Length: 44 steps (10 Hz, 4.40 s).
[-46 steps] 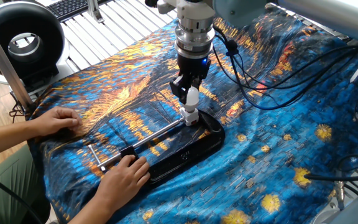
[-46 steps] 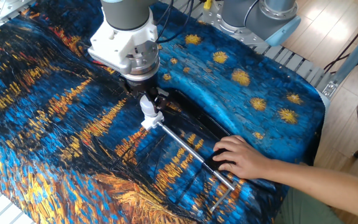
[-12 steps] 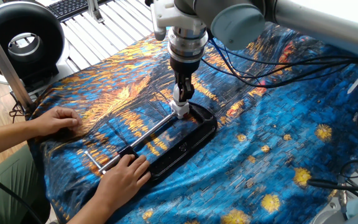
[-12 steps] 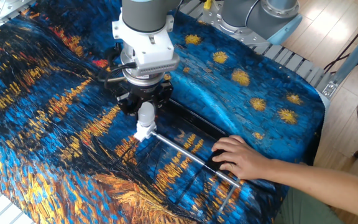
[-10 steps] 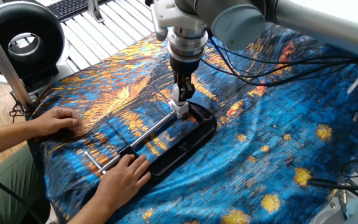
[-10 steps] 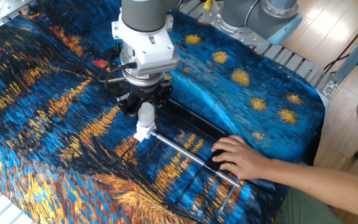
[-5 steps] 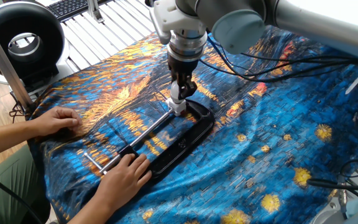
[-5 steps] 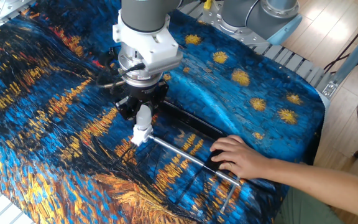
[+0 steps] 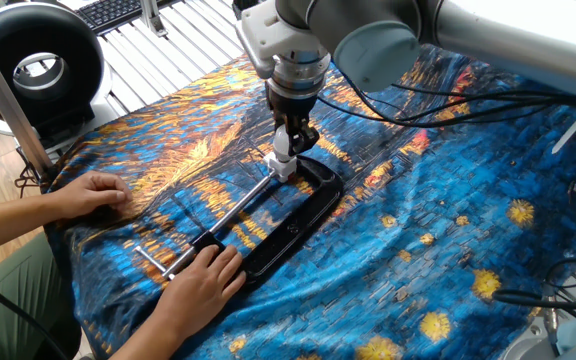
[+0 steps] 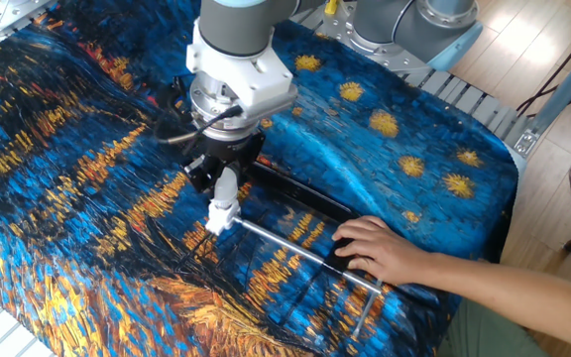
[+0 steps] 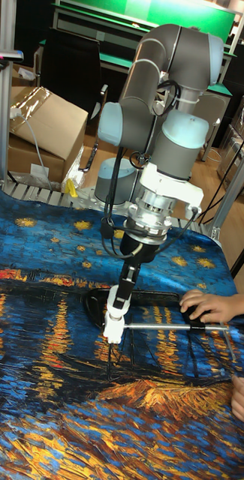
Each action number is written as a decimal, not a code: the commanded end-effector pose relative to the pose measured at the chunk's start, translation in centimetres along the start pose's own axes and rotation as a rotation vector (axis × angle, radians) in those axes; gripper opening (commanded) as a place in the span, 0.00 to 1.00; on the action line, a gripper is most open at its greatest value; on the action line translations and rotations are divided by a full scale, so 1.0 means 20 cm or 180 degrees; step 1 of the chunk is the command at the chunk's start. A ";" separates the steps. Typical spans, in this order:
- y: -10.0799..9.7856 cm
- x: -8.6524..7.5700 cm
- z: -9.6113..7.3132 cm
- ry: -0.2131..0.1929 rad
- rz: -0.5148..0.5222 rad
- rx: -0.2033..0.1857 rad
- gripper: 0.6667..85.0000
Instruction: Take out the light bulb by rotating it
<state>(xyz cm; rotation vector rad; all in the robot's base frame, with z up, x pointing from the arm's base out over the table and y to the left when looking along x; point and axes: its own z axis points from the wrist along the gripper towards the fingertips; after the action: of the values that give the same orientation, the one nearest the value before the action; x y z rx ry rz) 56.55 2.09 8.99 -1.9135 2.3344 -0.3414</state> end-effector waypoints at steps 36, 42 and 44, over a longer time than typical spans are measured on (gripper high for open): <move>0.26 0.00 -0.08 0.0095 0.3815 -0.0904 0.71; 0.27 0.01 -0.07 0.0134 0.3829 -0.0896 0.63; 0.27 0.01 -0.07 0.0135 0.3839 -0.0896 0.60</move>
<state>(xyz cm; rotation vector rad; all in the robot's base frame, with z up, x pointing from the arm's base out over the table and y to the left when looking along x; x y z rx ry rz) 51.02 2.82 8.95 -0.2769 3.1158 0.0653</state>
